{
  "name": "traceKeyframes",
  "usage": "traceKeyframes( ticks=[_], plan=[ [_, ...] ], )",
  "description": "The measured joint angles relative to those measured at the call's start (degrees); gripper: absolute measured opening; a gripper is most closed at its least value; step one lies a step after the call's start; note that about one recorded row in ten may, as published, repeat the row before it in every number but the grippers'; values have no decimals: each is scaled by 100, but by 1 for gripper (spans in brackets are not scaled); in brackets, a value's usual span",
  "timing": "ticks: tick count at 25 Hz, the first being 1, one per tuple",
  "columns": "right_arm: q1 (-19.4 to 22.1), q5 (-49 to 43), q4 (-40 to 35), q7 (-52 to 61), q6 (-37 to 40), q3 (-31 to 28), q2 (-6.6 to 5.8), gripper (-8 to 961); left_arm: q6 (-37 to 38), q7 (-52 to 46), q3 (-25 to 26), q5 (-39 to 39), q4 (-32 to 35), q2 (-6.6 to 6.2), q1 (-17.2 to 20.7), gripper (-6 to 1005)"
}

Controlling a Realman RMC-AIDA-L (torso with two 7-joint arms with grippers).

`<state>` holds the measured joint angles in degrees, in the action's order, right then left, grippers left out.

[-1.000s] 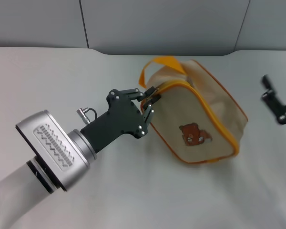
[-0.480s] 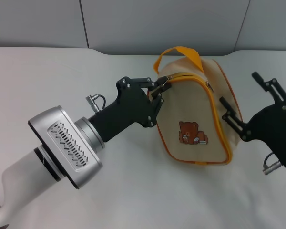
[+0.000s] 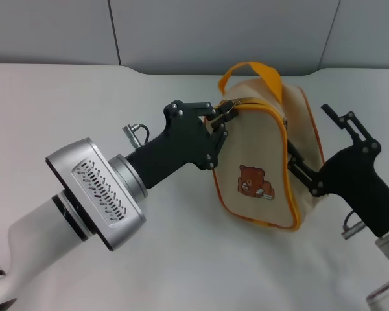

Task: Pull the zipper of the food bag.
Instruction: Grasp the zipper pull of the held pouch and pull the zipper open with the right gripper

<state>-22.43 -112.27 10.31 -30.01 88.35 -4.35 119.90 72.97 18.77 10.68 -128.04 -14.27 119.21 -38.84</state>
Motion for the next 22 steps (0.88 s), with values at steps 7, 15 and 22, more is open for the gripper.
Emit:
traceKeyframes(
  ticks=[7,15,22],
  plan=[
    [-105,4,89,-14,-76,-14,-2,709,-13,-4,-4,1,-20,6,-12,53],
    [-112,-1,112,-14,-38,1,-2,686,-62,-38,-4,2,-3,6,-69,54],
    [7,-55,210,-178,-8,47,-2,638,-141,-43,3,9,-36,6,-80,47]
  ],
)
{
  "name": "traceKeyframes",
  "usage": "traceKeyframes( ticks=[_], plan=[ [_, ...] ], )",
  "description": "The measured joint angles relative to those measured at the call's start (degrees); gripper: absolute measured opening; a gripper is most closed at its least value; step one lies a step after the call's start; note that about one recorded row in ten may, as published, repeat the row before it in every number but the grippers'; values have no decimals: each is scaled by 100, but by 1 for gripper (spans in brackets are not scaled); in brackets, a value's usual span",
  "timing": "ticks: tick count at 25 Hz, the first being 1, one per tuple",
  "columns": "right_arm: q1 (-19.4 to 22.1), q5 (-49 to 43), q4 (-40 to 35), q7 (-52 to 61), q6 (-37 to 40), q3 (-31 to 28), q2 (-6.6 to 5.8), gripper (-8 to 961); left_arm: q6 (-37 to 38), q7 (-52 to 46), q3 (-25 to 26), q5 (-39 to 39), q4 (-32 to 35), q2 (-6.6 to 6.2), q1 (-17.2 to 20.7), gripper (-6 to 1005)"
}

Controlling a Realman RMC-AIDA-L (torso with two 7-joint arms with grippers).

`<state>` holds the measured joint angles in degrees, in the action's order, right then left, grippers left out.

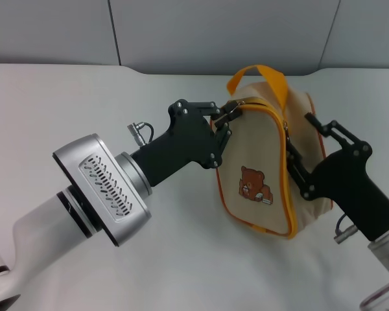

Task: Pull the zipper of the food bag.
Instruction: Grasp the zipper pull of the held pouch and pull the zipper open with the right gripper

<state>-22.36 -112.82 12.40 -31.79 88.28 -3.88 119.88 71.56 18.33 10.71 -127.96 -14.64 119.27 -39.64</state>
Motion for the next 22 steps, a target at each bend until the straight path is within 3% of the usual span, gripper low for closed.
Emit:
traceKeyframes(
  ticks=[5,15,22],
  plan=[
    [56,-5,110,-101,6,1,0,485,-8,0,7,16,-10,-1,0,44],
    [131,-85,201,-111,12,11,0,40,-11,-6,11,-9,-31,0,9,45],
    [533,-101,210,-113,193,9,1,-2,-11,-11,10,-15,-34,0,18,34]
  ],
)
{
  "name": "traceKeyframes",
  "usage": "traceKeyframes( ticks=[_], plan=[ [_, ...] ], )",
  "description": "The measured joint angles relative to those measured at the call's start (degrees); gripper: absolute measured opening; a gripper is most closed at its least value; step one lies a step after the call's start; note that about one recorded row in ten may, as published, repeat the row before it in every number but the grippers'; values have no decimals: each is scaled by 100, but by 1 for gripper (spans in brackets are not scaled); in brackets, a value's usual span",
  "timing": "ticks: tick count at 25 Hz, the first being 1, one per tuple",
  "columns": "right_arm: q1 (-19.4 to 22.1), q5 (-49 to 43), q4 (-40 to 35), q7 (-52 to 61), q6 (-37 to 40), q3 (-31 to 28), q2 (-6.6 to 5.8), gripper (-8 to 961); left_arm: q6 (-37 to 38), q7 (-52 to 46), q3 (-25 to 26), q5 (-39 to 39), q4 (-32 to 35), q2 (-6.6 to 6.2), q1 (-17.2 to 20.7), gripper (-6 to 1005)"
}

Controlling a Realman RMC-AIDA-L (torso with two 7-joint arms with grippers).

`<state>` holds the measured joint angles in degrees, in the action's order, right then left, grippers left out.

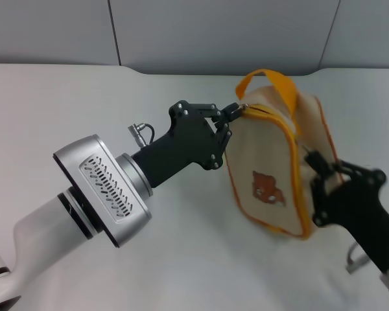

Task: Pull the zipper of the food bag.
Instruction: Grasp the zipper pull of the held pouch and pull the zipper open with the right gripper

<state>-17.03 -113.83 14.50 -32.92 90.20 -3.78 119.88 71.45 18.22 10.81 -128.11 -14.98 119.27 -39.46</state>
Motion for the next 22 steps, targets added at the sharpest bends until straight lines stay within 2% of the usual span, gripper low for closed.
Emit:
traceKeyframes(
  ticks=[11,17,22],
  plan=[
    [1164,-108,-69,-4,18,-46,0,1,-119,-81,0,4,4,-1,-69,40],
    [1360,-80,-261,36,-67,-237,-7,2,-131,-83,1,26,2,0,-99,59],
    [1353,-80,-232,46,438,-250,-9,3,-138,-129,61,41,-9,-1,45,75]
  ],
)
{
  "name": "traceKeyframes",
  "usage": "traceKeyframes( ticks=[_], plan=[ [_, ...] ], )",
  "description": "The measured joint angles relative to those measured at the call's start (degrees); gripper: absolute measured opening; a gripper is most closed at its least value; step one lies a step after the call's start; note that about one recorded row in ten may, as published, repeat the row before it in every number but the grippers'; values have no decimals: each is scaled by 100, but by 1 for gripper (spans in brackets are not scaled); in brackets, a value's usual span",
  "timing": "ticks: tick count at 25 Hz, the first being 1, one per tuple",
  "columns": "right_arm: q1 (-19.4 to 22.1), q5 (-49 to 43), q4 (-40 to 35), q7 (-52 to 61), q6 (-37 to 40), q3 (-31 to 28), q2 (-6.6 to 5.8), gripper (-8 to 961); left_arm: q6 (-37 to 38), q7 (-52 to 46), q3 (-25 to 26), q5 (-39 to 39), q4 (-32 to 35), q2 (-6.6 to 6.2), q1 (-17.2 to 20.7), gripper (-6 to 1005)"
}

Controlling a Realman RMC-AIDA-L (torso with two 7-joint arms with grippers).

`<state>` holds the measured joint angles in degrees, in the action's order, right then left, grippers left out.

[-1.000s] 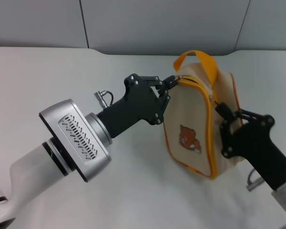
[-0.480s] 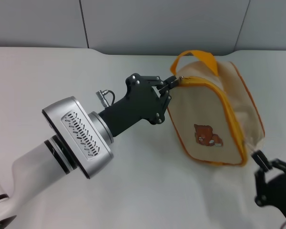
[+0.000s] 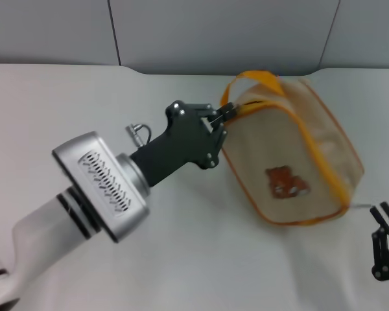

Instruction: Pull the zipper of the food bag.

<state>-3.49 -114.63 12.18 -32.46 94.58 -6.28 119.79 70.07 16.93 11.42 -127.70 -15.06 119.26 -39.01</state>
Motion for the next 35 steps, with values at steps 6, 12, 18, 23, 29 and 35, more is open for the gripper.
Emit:
traceKeyframes(
  ticks=[6,12,18,23,29,35],
  plan=[
    [-237,-40,125,51,167,6,-2,91,335,-100,12,-17,-33,-9,641,94],
    [-601,-69,77,666,179,43,-40,196,873,-114,32,-12,-48,-9,1244,113],
    [-902,-75,-128,1300,261,221,-49,468,1105,-228,123,-26,-39,-29,1605,166],
    [-1062,-78,-393,2119,452,579,-72,586,1423,-1004,-177,-51,226,-89,1647,353],
    [-1336,-80,-1868,4690,1159,1611,-76,588,2562,-3683,-1199,-217,1878,-97,1394,531],
    [-1811,-80,-3214,7448,1121,3180,-141,590,3038,-5360,-2752,-267,3027,-78,1183,683]
  ],
)
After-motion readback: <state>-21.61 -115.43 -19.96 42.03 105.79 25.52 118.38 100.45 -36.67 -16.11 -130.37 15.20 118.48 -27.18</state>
